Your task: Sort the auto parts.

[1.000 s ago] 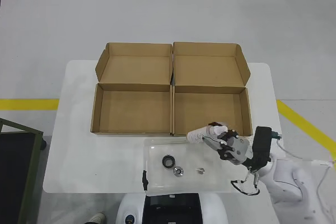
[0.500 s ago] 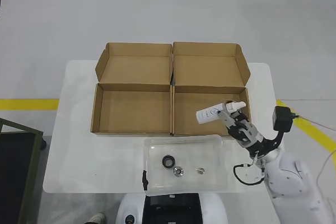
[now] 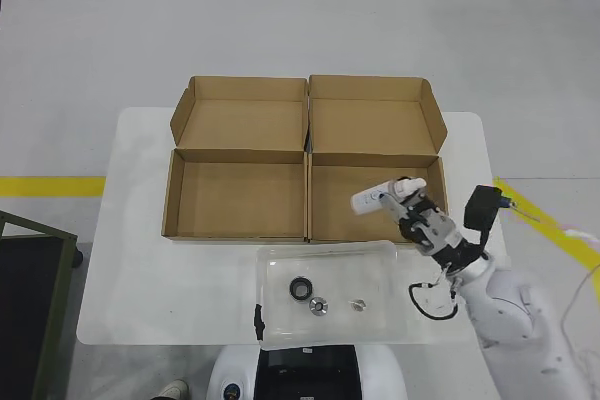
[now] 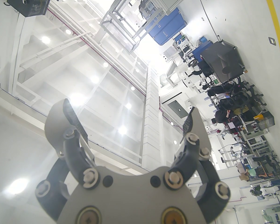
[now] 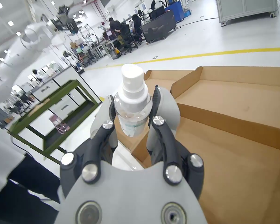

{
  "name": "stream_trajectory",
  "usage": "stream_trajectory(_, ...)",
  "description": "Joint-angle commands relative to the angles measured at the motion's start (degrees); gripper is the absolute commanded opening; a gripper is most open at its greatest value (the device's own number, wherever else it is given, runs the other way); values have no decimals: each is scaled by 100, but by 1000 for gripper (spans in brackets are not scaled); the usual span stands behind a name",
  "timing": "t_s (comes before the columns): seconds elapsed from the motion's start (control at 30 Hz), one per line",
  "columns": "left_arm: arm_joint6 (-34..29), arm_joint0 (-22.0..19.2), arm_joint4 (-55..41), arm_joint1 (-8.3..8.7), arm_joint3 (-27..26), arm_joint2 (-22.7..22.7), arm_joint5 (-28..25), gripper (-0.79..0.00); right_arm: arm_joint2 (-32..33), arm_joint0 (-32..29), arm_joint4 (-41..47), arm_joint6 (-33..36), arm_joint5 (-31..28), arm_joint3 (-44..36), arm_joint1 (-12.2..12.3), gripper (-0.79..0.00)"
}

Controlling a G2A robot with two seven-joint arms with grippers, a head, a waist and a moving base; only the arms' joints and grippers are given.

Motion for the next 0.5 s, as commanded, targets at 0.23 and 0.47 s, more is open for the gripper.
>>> stream_trajectory(0.23,0,0,0,0,0,0,0,0,-780,489,-1914,-286,854,528,-102,-785)
stream_trajectory(0.47,0,0,0,0,0,0,0,0,-1341,1057,-2369,-58,1199,997,-203,-785)
